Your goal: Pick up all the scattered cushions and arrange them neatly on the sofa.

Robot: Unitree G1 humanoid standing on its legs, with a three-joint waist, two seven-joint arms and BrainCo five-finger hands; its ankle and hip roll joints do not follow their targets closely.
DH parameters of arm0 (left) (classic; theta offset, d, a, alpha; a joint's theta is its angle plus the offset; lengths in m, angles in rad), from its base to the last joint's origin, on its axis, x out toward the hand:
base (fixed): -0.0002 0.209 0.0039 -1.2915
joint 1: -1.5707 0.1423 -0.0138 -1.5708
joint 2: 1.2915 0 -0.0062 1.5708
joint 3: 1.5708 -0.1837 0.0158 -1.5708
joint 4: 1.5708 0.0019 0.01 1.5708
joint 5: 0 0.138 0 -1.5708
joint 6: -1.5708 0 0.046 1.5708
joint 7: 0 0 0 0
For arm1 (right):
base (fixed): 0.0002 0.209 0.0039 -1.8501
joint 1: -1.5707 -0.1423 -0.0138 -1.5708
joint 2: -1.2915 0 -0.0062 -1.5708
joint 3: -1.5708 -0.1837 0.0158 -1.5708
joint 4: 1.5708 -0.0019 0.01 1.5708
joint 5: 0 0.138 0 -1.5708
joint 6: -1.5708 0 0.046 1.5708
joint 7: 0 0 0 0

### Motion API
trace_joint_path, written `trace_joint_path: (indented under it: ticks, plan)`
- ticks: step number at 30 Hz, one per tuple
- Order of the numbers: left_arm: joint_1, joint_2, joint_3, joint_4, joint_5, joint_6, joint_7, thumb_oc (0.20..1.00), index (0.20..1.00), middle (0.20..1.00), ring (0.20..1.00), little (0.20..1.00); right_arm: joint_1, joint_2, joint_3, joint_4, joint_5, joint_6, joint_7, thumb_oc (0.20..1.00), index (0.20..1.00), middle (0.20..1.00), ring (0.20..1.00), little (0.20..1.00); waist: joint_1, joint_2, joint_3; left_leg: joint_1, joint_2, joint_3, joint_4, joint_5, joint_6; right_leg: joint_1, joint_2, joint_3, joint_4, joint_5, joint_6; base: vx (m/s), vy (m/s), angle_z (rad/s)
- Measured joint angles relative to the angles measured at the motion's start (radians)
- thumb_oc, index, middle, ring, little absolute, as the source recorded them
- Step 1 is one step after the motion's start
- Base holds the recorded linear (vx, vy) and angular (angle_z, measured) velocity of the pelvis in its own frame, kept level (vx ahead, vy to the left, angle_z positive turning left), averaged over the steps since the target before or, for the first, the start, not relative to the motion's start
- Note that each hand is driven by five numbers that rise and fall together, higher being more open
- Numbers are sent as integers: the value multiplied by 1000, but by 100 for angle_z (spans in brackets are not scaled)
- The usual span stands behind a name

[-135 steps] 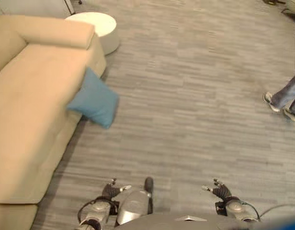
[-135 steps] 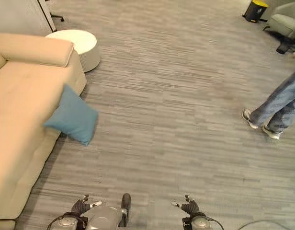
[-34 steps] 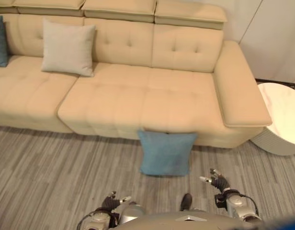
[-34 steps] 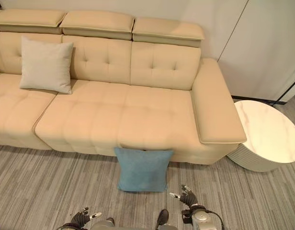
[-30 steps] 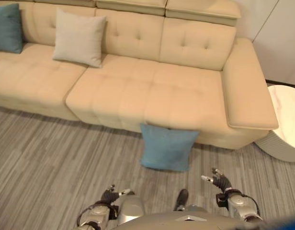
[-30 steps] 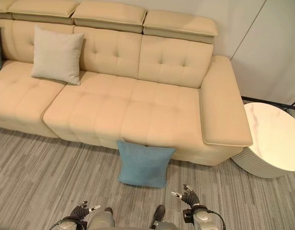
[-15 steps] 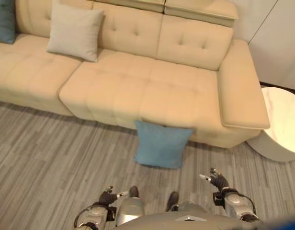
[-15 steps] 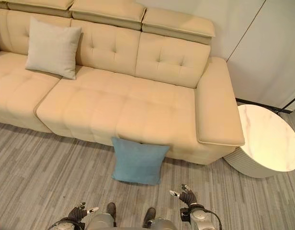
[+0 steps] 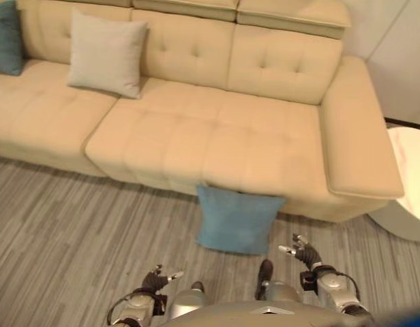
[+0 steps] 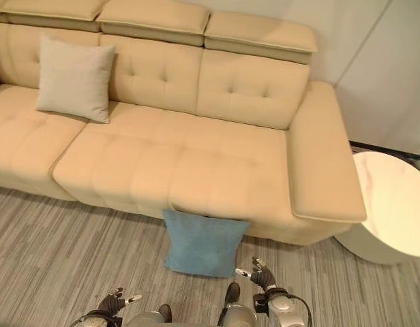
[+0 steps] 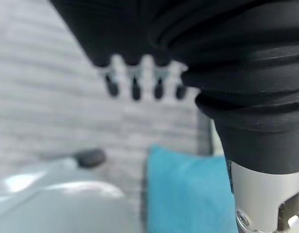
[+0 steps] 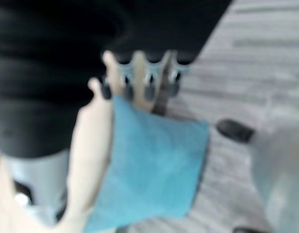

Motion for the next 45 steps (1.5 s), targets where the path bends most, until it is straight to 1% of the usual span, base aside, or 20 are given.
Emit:
trace_joint_path:
  ticks: [1,3,4,5,6,8,11,13,14,15,18,21,26,28,29,32,34,39,41,45]
  plan:
    - [-1,-20,-4,5,1,1,-1,1000,1000,1000,1000,1000,-3,-14,-7,-17,1,-1,-1,1000,1000,1000,1000,1000,-17,-2,2,-48,23,-19,67,21,-37,24,21,-32,-23,11,-35,4,-316,68]
    - [-35,15,-9,34,2,1,1,1000,1000,1000,1000,1000,0,-19,-24,-45,3,-7,-3,1000,1000,1000,1000,1000,-55,-27,17,-170,29,-28,252,64,-99,40,3,-81,-13,-37,-64,27,-80,108]
    - [-48,21,-10,14,-1,0,1,1000,1000,1000,1000,1000,-6,-24,-20,-29,3,-6,-4,1000,1000,1000,1000,1000,-38,-38,37,-198,44,-24,315,58,-96,57,6,-73,-15,-35,-82,57,25,38]
    - [-36,20,-15,-4,-1,-1,0,1000,1000,1000,1000,1000,-16,-26,-18,-25,3,-7,-7,1000,1000,1000,1000,1000,-33,-42,38,-207,54,-30,307,41,-100,65,18,-65,-29,-42,-82,96,49,-31]
    - [-37,19,-18,-6,-1,-1,0,1000,1000,1000,1000,1000,-29,-36,-17,-25,3,-11,-14,1000,1000,1000,1000,1000,-35,-34,37,-210,54,-36,209,44,-105,69,42,-57,-48,-42,-81,94,49,-34]
    - [-39,10,-31,-20,1,-1,0,1000,1000,1000,1000,1000,-40,-43,-19,-25,3,-11,-19,1000,1000,1000,1000,1000,-43,-17,41,-204,41,-54,83,56,-92,65,68,-48,-59,-43,-83,95,104,-33]
    - [-45,8,-34,-30,-3,-1,0,1000,1000,1000,1000,1000,-35,-41,-19,-22,3,-11,-20,1000,1000,1000,1000,1000,-51,-5,49,-183,6,-83,-3,83,-71,54,94,-6,-45,-47,-79,53,153,-51]
    - [-60,8,-37,-32,-4,-2,0,1000,1000,1000,1000,1000,-36,-43,-19,-21,3,-10,-21,1000,1000,1000,1000,1000,-56,-5,57,-174,-20,-77,-34,113,-30,23,94,16,-13,-57,-77,26,154,-49]
    - [-71,9,-37,-32,-4,-6,0,1000,1000,1000,1000,1000,-34,-41,-19,-21,3,-9,-21,1000,1000,1000,1000,1000,-56,-11,63,-174,-22,-70,-39,130,-15,12,89,22,3,-59,-76,24,148,-28]
    - [-88,13,-36,-33,-5,-7,0,1000,1000,1000,1000,1000,-28,-34,-19,-21,3,-8,-22,1000,1000,1000,1000,1000,-61,-26,68,-175,-38,-66,-37,127,-6,7,73,24,14,-62,-68,13,94,-13]
    - [-111,11,-41,-44,-24,-20,1,1000,1000,1000,1000,1000,-32,-29,-20,-21,3,-9,-24,1000,1000,1000,1000,1000,-51,-33,73,-175,-70,-39,-30,109,34,-30,25,34,84,-92,-42,2,92,-7]
    - [-125,26,-42,-53,-33,-21,6,1000,1000,1000,1000,1000,-59,-25,-19,-36,4,-11,-25,1000,1000,1000,1000,1000,-33,-20,98,-174,-95,-20,-28,97,54,-57,-15,30,128,-104,-26,-20,66,-9]
    - [-143,47,-41,-125,-42,-42,46,1000,1000,1000,1000,1000,-104,-27,-23,-43,5,-23,-35,1000,1000,1000,1000,1000,-22,4,146,-211,-103,-35,-10,95,56,-81,-21,13,134,-105,-24,-121,20,8]
    - [-203,49,-56,-201,-74,-58,88,1000,1000,1000,1000,1000,-160,-33,-33,-33,3,-37,-92,1000,1000,1000,1000,1000,-24,11,196,-312,-104,-43,62,91,52,-171,-36,8,192,-111,-24,-233,8,11]
    - [-325,56,-74,-228,-89,-68,112,1000,1000,1000,1000,1000,-248,-40,-46,-40,-3,-38,-141,1000,1000,1000,1000,1000,-29,17,304,-380,-104,-44,99,95,62,-242,-43,10,244,-111,-29,-318,3,10]
    - [-415,59,-98,-289,-143,-86,168,1000,1000,1000,1000,1000,-299,-52,-34,-84,-27,-41,-206,1000,1000,1000,1000,1000,-43,14,331,-518,-102,-44,181,84,57,-380,-65,6,321,-123,-30,-183,2,4]
    - [-506,70,-101,-306,-160,-91,189,1000,1000,1000,1000,1000,-365,-59,-39,-106,-36,-38,-240,1000,1000,1000,1000,1000,-57,7,378,-585,-102,-39,199,96,68,-451,-67,10,346,-115,-43,-80,-3,2]
    - [-589,101,-104,-358,-200,-100,247,1000,1000,1000,1000,1000,-421,-85,-35,-222,-36,-44,-295,1000,1000,1000,1000,1000,-92,1,383,-712,-91,-24,258,93,68,-582,-67,36,391,-116,-41,-110,26,-10]
    - [-629,125,-99,-407,-218,-121,264,1000,1000,1000,1000,1000,-479,-109,-50,-258,-37,-46,-322,1000,1000,1000,1000,1000,-112,-1,389,-827,-86,-16,299,94,74,-698,-67,46,430,-101,-62,-60,54,-11]
    - [-687,92,-52,-406,-298,-135,287,1000,1000,1000,1000,1000,-525,-113,-70,-267,-36,-45,-374,1000,1000,1000,1000,1000,-119,-3,393,-948,-77,-10,361,80,77,-822,-68,59,479,-109,-70,-27,38,-6]
